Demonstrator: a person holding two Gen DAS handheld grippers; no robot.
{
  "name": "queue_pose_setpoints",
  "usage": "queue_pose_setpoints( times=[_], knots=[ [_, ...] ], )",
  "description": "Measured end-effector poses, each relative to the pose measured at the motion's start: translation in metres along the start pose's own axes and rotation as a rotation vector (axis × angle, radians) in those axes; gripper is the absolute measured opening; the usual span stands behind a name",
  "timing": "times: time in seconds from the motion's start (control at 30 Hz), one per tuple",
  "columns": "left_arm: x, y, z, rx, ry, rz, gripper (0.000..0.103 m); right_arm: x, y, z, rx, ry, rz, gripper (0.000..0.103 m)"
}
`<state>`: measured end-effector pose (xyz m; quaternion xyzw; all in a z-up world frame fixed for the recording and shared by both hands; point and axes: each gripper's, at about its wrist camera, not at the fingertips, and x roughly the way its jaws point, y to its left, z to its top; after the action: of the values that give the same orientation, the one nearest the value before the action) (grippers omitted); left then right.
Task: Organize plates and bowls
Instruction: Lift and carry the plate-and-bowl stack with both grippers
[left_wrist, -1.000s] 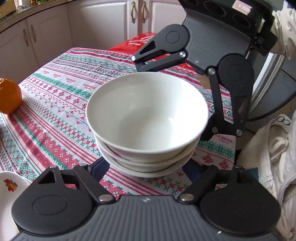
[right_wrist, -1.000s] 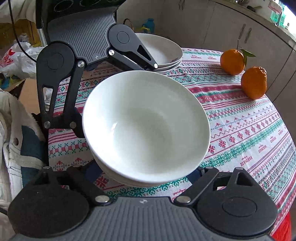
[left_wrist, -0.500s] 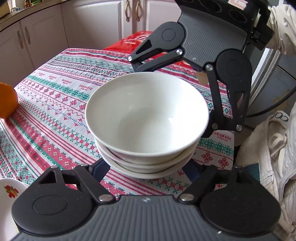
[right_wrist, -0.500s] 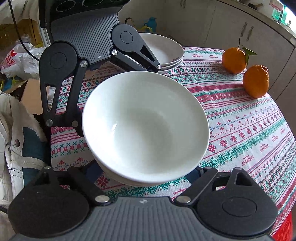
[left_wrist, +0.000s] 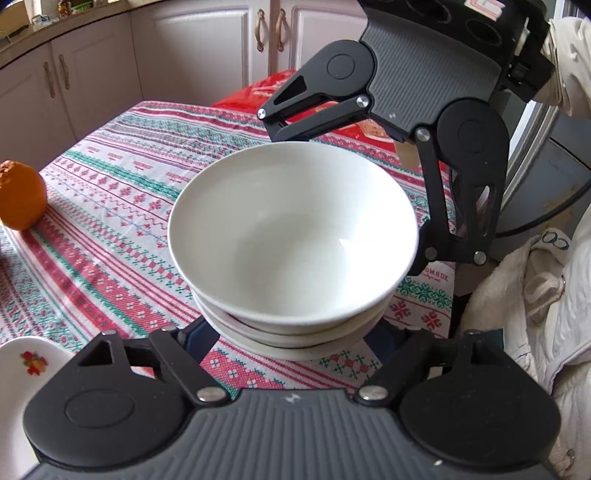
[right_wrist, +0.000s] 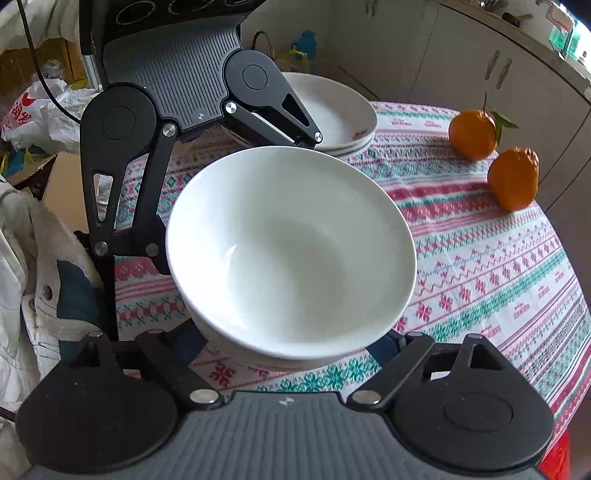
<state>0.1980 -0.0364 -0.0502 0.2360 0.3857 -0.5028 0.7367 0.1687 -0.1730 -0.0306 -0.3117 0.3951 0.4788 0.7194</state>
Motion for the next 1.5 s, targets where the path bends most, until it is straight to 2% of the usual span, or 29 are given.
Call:
queue_pose_setpoints(
  times=[0.23,0.4,0.6,0.83,1.0,1.5],
  knots=[
    [-0.038,0.007,-0.008,-0.013,-0.048,0.061,0.083,-0.013,0.009,0.036,-0.078,-0.021,-0.033,0.092],
    [-0.068,0.021,-0.022,-0.034,-0.071,0.130,0.083,-0.010,0.009,0.073,-0.152,-0.047,-0.046,0.092],
    [-0.094,0.051,-0.047,-0.089,-0.075,0.211,0.083,0.015,-0.001,0.120,-0.231,-0.073,-0.028,0.092],
    [-0.102,0.088,-0.076,-0.166,-0.056,0.260,0.083,0.055,-0.017,0.160,-0.270,-0.074,0.023,0.092],
    [-0.101,0.102,-0.090,-0.201,-0.045,0.266,0.083,0.079,-0.029,0.172,-0.257,-0.061,0.059,0.091],
    [-0.099,0.111,-0.101,-0.225,-0.039,0.259,0.083,0.100,-0.039,0.178,-0.189,-0.047,0.120,0.091]
  ],
)
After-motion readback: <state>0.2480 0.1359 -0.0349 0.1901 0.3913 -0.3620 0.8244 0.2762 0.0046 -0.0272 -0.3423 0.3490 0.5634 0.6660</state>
